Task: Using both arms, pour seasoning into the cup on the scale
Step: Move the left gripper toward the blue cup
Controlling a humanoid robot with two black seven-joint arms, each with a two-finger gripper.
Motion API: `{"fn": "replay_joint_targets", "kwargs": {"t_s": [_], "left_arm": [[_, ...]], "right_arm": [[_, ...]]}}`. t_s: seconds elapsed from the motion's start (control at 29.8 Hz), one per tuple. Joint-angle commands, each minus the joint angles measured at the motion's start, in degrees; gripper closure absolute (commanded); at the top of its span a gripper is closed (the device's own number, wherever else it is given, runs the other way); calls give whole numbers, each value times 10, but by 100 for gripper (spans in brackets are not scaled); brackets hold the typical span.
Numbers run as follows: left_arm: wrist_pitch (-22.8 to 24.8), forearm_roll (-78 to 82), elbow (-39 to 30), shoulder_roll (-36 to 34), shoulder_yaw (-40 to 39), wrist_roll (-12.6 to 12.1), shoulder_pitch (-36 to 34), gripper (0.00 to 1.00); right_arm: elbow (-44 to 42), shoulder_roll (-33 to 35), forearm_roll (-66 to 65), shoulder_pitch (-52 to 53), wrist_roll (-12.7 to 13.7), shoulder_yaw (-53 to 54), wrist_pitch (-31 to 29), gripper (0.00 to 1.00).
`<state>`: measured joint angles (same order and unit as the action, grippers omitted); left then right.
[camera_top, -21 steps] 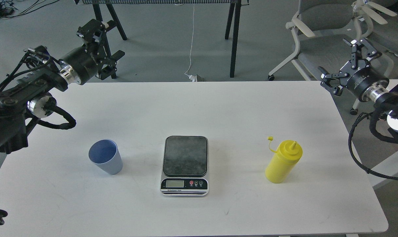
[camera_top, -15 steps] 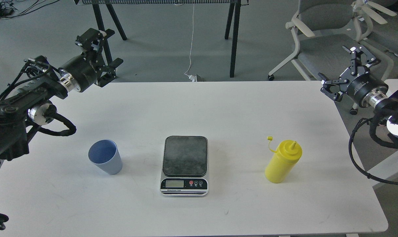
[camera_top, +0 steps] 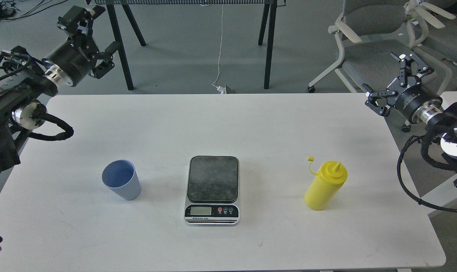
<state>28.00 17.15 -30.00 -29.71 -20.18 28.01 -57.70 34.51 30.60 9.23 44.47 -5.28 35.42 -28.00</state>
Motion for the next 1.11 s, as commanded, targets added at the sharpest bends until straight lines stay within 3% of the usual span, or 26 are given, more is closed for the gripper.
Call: {"fn": "replay_joint_targets", "kwargs": {"t_s": [0.0,0.27,0.54,0.67,0.77,0.94,1.08], "left_arm": [[0,48,-4,-11,8,0,-28,7],[0,499,-40,-68,8,0,-116,1],[0,815,-252,-139,15,0,-138,0],[0,960,-320,-151,120,0,-138,0],[0,1019,-333,-156,192,0,-138,0],[-65,1023,-335,-182,282,0,-138,1],[-67,1023,-336,-190,299,0,-138,1]], "right_arm": [[2,0,0,0,0,0,0,1],[4,1,0,0,0,0,0,1],[4,2,0,-4,0,0,0,1],[4,4,0,-5,0,0,0,1],[4,7,0,-6,0,0,0,1],[4,7,0,-14,0,0,0,1],[4,5,0,-21,0,0,0,1]]}}
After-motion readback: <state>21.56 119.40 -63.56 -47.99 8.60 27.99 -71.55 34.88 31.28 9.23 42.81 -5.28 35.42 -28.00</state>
